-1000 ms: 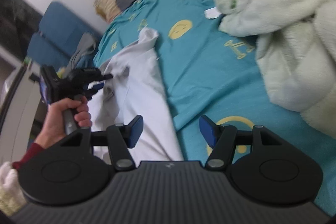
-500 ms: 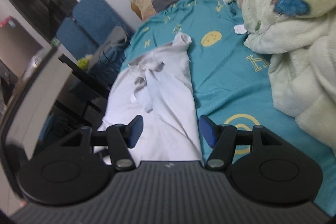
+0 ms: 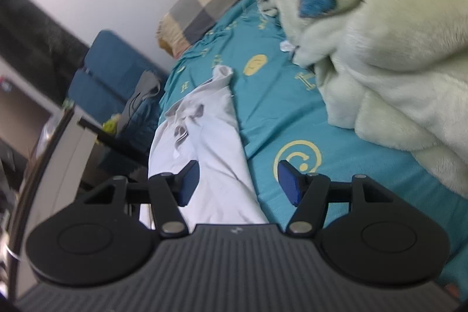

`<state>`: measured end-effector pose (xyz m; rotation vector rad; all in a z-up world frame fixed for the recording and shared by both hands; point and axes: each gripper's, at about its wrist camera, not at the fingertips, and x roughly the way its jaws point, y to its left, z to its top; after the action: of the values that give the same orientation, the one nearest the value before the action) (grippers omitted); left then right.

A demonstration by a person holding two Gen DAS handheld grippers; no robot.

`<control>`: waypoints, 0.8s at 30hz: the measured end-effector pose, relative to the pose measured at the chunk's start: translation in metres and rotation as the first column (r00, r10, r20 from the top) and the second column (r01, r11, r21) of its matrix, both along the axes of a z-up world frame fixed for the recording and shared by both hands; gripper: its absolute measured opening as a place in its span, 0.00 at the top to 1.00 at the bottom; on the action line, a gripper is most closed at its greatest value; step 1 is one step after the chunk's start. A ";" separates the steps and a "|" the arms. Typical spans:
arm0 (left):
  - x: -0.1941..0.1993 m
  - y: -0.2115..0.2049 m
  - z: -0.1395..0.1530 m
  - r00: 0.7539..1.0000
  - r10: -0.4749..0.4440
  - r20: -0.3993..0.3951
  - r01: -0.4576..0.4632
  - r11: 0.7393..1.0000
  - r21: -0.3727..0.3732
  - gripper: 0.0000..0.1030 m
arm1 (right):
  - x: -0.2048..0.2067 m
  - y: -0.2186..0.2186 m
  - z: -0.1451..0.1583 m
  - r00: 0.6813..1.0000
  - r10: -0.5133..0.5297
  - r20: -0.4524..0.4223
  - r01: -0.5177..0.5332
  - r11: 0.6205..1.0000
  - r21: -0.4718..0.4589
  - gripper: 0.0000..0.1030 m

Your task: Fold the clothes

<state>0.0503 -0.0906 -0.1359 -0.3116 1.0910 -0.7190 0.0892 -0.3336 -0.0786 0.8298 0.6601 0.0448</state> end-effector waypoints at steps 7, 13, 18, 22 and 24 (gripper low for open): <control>-0.003 -0.034 -0.029 1.000 -0.029 0.008 0.028 0.992 0.124 0.70 | 0.006 -0.010 -0.015 1.000 -0.010 -0.024 0.012 0.997 0.082 0.39; 0.008 -0.030 -0.036 0.998 0.056 -0.022 -0.052 0.987 0.149 0.96 | 0.008 -0.015 -0.023 0.999 -0.021 -0.037 0.025 0.993 0.112 0.39; 0.009 -0.014 -0.021 0.995 0.081 -0.054 -0.075 0.990 0.119 0.98 | 0.010 -0.014 -0.026 0.998 -0.026 -0.059 0.032 0.994 0.103 0.39; 0.009 0.022 0.009 0.987 0.097 -0.128 -0.094 0.995 0.027 0.98 | 0.013 -0.013 -0.029 0.997 -0.028 -0.078 0.035 0.995 0.096 0.39; 0.010 0.047 0.025 0.983 0.101 -0.153 -0.102 0.995 0.000 0.98 | 0.015 -0.012 -0.030 0.996 -0.025 -0.082 0.033 0.995 0.090 0.39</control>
<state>0.0599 -0.0434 -0.1106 -0.4323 1.2089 -0.6163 0.1040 -0.3453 -0.1082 0.9331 0.7260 0.0152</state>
